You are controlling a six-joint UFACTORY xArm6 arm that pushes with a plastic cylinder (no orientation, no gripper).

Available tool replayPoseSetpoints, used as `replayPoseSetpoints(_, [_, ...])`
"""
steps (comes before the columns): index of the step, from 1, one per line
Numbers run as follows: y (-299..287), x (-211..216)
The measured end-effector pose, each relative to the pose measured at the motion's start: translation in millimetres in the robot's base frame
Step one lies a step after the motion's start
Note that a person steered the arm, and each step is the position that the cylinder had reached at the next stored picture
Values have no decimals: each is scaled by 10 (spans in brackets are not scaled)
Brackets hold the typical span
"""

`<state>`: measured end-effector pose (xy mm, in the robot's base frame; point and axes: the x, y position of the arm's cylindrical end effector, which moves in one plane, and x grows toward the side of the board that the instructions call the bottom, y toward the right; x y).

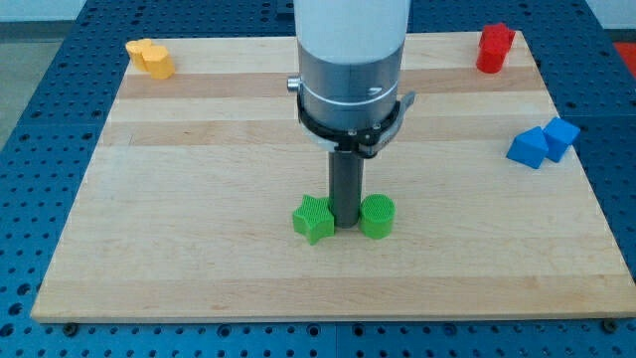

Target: Move the green circle towards the bottom right side of the board

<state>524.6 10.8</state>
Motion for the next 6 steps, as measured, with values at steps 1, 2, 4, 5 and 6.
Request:
replayPoseSetpoints(1, [-84, 76])
replayPoseSetpoints(2, [-141, 81])
replayPoseSetpoints(4, [-116, -148])
replayPoseSetpoints(5, [132, -171])
replayPoseSetpoints(6, [415, 165])
